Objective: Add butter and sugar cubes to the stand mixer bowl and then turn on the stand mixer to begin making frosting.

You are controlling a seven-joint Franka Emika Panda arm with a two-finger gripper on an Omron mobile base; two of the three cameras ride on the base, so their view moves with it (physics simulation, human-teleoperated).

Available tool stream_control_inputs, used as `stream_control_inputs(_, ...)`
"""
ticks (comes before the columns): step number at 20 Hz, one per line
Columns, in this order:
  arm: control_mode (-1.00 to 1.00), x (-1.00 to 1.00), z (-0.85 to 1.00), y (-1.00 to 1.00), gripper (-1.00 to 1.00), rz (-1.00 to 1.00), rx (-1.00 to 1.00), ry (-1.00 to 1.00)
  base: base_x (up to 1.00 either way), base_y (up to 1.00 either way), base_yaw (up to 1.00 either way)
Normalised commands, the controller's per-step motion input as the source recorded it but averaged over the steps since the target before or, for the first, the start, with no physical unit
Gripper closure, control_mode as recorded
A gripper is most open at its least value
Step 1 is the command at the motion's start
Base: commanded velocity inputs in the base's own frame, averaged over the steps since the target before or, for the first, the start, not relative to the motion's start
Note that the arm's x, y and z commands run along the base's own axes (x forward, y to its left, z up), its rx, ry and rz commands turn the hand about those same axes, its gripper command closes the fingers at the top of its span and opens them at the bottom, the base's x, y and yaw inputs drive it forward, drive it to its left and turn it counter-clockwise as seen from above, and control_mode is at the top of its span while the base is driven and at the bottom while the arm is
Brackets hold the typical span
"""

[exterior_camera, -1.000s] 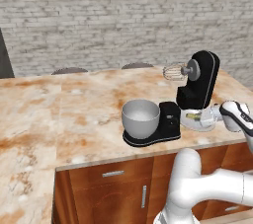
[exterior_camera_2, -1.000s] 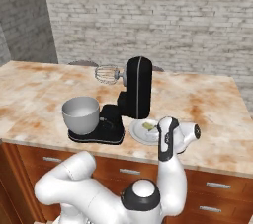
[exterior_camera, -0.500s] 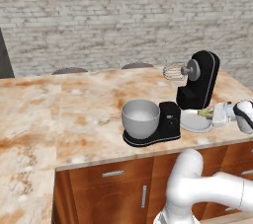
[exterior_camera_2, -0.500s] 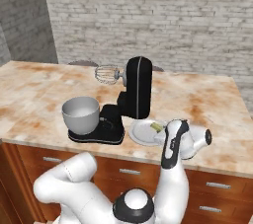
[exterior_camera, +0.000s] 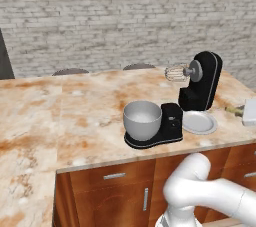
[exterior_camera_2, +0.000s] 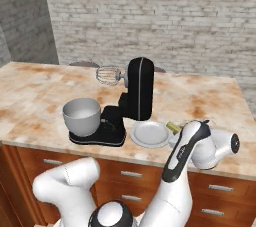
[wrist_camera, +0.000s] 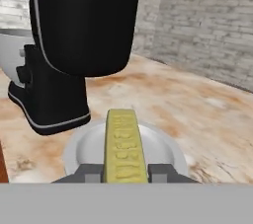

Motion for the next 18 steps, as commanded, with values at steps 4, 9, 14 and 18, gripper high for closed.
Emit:
stream_control_inputs(4, -1.0, -1.0, 0.94, -0.16, 1.0, -0.07, -0.1, -0.02, 0.0, 0.0, 0.0)
stream_control_inputs(9, -1.0, -1.0, 0.84, 0.16, 1.0, -0.01, -0.18, -0.01, 0.0, 0.0, 0.0)
stream_control_inputs(14, -1.0, -0.83, 0.5, 0.78, 1.0, 0.0, -0.2, 0.0, 0.0, 0.0, 0.0)
stream_control_inputs(18, -1.0, -0.21, 0.06, 1.0, 1.0, 0.0, -0.19, 0.05, 0.0, 0.0, 0.0)
